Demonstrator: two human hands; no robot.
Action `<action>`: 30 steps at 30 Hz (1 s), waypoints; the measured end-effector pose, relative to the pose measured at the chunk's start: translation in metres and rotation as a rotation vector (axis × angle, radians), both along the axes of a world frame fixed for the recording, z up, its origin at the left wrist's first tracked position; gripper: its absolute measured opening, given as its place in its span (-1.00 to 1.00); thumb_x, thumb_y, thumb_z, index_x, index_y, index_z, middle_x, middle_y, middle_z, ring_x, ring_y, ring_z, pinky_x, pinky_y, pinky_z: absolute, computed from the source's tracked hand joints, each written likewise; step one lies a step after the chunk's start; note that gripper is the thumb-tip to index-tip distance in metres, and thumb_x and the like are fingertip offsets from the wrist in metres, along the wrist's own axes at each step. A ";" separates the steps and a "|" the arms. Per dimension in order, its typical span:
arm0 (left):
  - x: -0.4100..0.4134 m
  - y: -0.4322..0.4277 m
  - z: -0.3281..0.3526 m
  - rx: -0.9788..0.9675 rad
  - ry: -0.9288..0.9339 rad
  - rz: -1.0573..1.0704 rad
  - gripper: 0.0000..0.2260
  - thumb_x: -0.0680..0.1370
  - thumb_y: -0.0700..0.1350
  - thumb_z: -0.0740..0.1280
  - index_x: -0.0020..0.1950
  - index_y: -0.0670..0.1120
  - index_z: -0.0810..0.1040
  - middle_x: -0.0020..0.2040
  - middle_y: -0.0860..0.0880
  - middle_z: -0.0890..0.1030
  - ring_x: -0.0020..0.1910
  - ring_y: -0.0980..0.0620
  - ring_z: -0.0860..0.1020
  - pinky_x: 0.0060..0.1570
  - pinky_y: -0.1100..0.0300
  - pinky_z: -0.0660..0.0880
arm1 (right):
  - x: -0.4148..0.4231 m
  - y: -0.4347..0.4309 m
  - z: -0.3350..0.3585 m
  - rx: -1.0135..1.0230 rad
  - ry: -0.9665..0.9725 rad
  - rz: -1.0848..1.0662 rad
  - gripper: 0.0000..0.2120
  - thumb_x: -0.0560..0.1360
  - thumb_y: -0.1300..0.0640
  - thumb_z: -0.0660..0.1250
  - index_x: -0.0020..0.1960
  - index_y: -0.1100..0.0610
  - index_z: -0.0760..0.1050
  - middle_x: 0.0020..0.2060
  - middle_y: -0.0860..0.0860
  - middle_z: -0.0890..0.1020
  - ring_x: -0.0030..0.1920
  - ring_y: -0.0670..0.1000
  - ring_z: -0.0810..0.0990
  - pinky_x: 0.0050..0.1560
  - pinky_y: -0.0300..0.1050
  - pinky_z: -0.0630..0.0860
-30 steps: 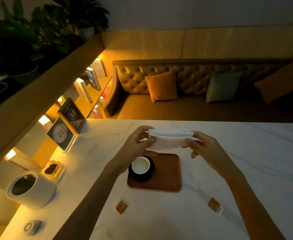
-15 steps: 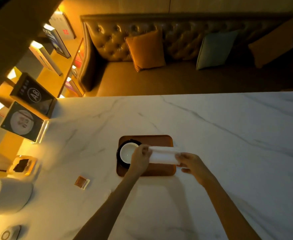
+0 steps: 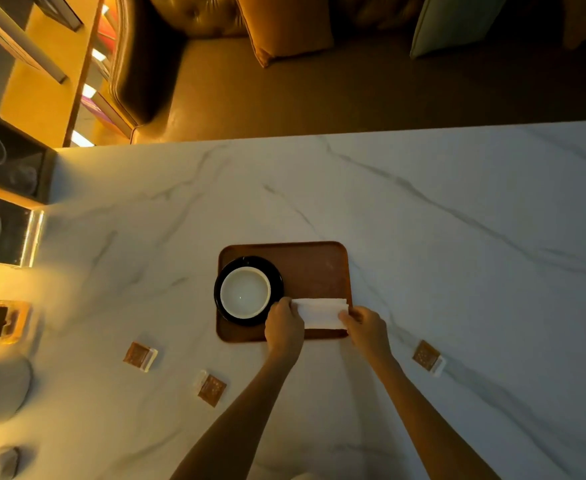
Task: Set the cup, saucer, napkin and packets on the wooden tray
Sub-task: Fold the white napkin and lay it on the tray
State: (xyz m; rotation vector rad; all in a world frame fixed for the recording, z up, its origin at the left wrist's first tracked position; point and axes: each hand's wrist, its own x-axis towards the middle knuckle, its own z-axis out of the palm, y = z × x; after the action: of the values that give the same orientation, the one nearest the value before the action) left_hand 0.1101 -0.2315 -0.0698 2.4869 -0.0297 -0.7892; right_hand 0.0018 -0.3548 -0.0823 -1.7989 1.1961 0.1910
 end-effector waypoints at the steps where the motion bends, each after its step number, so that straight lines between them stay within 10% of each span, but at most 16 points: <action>1: -0.001 0.001 -0.003 0.006 -0.009 -0.008 -0.77 0.64 -0.09 0.17 0.20 -0.11 0.53 0.09 -0.08 0.60 0.08 -0.08 0.57 0.03 0.06 0.50 | 0.000 0.001 -0.003 -0.018 0.000 -0.006 -0.73 0.52 0.01 0.35 0.05 0.21 0.61 -0.18 0.09 0.67 -0.23 0.00 0.58 -0.25 -0.22 0.49; 15: -0.023 0.024 -0.012 0.045 -0.235 -0.222 -0.61 0.57 -0.18 0.26 0.40 -0.12 0.32 0.33 -0.10 0.46 0.30 -0.06 0.45 0.27 0.08 0.44 | -0.015 0.023 -0.007 -0.168 -0.122 -0.063 -0.70 0.60 0.04 0.17 0.30 0.06 0.43 0.17 0.02 0.57 0.19 0.01 0.55 0.10 -0.17 0.51; 21: -0.056 0.042 -0.029 0.110 -0.251 -0.711 -0.29 0.51 -0.12 0.25 0.57 -0.09 -0.05 0.60 -0.11 -0.08 0.57 -0.12 -0.21 0.47 -0.13 -0.17 | -0.028 0.044 -0.017 -0.598 -0.127 0.532 -0.37 0.55 0.00 0.25 0.53 0.15 0.11 0.52 0.15 0.19 0.53 0.20 0.08 0.44 0.09 0.22; 30: -0.048 0.045 -0.048 0.251 -0.187 -0.796 -0.23 0.57 0.12 0.14 0.55 -0.09 -0.31 0.58 -0.08 -0.31 0.54 -0.05 -0.34 0.49 -0.05 -0.29 | -0.026 0.020 -0.039 -0.693 0.136 0.823 -0.37 0.55 -0.18 0.09 0.53 0.10 0.15 0.52 0.14 0.20 0.51 0.27 0.11 0.40 0.33 0.22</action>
State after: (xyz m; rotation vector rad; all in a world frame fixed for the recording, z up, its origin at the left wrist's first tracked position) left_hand 0.0618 -0.1862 -0.1174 2.7744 -1.1004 -0.8880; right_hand -0.0241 -0.3344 -0.1212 -2.8677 0.5521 0.4043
